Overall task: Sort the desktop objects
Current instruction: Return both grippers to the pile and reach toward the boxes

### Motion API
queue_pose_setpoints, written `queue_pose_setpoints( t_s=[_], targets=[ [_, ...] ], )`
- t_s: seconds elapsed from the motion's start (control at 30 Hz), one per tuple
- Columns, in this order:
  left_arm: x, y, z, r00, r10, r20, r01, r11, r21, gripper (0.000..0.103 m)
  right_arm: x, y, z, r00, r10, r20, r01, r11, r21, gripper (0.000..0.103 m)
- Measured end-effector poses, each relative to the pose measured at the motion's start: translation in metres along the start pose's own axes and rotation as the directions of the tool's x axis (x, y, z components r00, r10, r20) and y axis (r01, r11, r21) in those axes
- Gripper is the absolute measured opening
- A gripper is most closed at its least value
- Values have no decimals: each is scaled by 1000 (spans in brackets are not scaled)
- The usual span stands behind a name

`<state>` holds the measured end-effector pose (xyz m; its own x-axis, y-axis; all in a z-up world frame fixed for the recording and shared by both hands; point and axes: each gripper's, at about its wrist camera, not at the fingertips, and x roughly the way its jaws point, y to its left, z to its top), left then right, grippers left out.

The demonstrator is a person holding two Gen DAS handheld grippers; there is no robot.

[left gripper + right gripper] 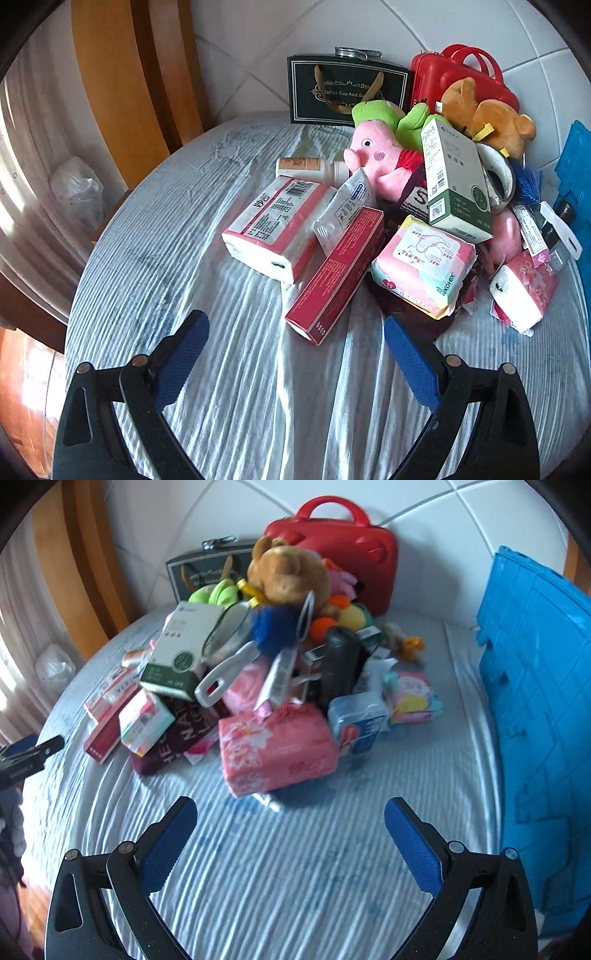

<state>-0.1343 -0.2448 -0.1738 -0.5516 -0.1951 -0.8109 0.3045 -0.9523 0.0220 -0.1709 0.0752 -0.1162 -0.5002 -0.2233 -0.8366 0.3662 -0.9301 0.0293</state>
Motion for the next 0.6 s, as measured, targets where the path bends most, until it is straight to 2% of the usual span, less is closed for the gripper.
queue_pose_setpoints(
  t_s=[0.23,0.3,0.43,0.5,0.6],
  targets=[
    [44,-7,8,996,-57,-62,60,997,41,97,31,67,20,995,99,-4,-99,986,-131,103],
    [53,-8,10,994,-73,-80,77,996,47,87,45,85,30,992,124,-2,-123,979,-162,103],
    [70,-12,13,990,-89,-110,97,993,70,83,77,110,47,985,167,-33,-170,969,-181,103],
    [77,-14,14,988,-100,-122,110,991,81,75,92,121,53,984,174,-47,-180,963,-199,103],
    [87,-18,16,983,-125,-136,138,986,90,68,110,134,58,982,176,-75,-189,956,-226,103]
  ],
)
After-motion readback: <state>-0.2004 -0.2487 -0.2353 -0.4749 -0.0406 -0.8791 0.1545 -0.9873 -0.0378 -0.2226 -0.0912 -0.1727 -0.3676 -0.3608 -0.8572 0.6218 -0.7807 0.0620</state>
